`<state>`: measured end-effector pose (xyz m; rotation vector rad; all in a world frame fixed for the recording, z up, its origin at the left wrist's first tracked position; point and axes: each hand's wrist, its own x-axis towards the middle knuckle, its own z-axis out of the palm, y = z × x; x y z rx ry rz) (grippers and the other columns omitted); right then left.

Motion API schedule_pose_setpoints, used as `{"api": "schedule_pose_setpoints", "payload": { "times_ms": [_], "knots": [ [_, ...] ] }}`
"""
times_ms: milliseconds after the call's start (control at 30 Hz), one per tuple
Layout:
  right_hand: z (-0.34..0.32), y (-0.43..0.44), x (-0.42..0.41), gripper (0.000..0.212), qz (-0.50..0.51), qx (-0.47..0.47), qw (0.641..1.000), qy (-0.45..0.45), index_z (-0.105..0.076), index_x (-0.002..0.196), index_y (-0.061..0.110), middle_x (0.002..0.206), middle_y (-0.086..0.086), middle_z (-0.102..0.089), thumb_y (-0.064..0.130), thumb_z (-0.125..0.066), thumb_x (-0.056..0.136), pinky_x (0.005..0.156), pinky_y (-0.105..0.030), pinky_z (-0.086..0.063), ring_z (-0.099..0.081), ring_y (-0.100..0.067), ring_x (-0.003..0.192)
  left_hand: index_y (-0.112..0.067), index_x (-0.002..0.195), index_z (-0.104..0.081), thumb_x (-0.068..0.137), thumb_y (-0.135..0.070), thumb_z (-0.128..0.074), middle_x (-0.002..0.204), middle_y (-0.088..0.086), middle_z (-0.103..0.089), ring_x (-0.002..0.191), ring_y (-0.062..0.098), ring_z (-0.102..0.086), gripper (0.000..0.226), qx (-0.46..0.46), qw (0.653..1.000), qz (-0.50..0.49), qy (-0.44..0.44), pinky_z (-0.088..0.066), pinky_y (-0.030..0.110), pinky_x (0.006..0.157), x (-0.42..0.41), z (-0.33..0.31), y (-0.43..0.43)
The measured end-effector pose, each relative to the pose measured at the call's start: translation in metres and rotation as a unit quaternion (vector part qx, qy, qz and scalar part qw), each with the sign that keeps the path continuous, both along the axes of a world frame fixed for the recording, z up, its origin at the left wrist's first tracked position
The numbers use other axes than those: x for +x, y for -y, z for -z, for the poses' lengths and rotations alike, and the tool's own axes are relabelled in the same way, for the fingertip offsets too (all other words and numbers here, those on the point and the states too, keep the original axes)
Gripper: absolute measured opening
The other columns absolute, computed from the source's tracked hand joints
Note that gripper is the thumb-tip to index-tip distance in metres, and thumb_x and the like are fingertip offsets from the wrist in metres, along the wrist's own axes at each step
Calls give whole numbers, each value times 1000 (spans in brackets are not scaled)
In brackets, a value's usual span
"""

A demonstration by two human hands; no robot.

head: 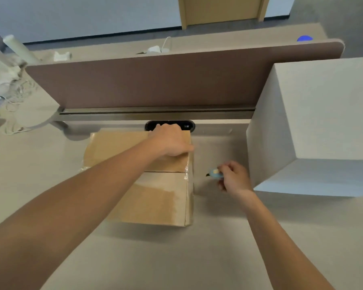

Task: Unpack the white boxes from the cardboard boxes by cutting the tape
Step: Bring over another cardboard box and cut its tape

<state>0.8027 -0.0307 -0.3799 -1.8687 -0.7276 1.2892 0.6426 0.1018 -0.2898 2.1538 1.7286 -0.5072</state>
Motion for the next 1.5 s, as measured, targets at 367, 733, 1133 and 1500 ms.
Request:
{"api": "schedule_pose_setpoints", "payload": {
  "times_ms": [367, 733, 1133, 1500],
  "knots": [
    [-37, 22, -48, 5, 90, 63, 973, -203, -54, 100, 14, 70, -7, -65, 18, -51, 101, 47, -23, -42, -49, -12, 49, -17, 91, -60, 74, -58, -64, 85, -1, -60, 80, 19, -58, 45, -2, 1000, 22, 2, -40, 31, 59, 4, -6, -3],
    [-30, 21, -53, 20, 76, 125, 974, -172, -70, 105, 27, 87, 1, -69, 19, -52, 102, 62, -26, -55, -59, -10, 62, -16, 93, -61, 81, -58, -61, 84, -1, -61, 75, 15, -56, 44, 1, 998, 63, -16, -36, 28, 55, 5, -6, -6],
    [-22, 16, -58, 20, 73, 144, 978, -133, -68, 113, 23, 93, 1, -67, 24, -50, 103, 63, -22, -53, -59, -6, 68, -15, 96, -60, 82, -57, -61, 86, 0, -60, 75, 15, -54, 44, -4, 997, 70, -27, -35, 27, 54, 7, -7, -8],
    [-18, 13, -60, 20, 59, 161, 984, -52, -67, 111, 27, 96, 11, -68, 28, -50, 102, 74, -32, -54, -63, -3, 80, -15, 92, -60, 78, -57, -62, 84, 0, -59, 79, 18, -58, 44, -2, 997, 70, -31, -40, 30, 59, 10, -8, -8]
  ]
}}
